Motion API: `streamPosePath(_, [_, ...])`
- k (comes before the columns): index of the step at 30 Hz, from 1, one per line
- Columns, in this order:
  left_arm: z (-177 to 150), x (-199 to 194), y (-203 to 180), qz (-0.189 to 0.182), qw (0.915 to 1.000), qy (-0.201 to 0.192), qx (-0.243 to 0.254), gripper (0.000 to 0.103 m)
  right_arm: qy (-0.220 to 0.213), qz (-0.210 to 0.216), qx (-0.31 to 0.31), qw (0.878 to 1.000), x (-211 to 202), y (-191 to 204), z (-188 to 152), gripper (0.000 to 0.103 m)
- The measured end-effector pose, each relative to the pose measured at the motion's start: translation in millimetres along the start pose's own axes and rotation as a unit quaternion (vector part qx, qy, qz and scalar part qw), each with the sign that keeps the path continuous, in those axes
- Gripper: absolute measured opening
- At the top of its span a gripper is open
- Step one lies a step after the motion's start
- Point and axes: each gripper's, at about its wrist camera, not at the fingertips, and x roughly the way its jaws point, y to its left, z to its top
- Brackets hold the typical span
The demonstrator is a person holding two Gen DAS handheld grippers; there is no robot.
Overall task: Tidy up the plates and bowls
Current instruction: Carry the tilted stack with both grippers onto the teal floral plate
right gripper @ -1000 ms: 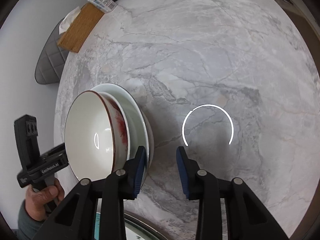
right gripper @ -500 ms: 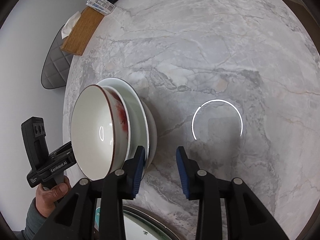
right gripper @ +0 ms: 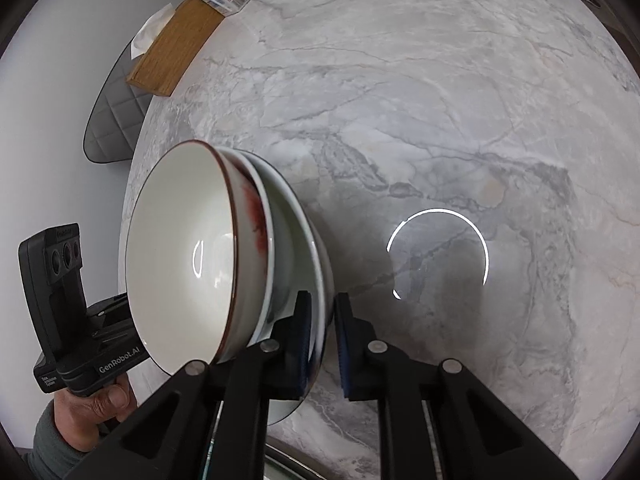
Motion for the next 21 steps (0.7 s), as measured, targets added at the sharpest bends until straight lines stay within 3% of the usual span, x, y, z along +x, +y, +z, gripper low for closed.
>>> streamPosePath(9, [-7.7,-3.5,-15.6,0.034,0.9993,-0.014,-0.003,0.012,-0.007,-0.052,-0.054,0.997,0.7,19.5,-4.3,0.012])
streamPosePath(21, [-41.2,-68.3,-52.1,0.073,0.9953,-0.062,-0.016,0.013,-0.02,-0.037,-0.107,0.993,-41.1,45.7,-28.6,0.013])
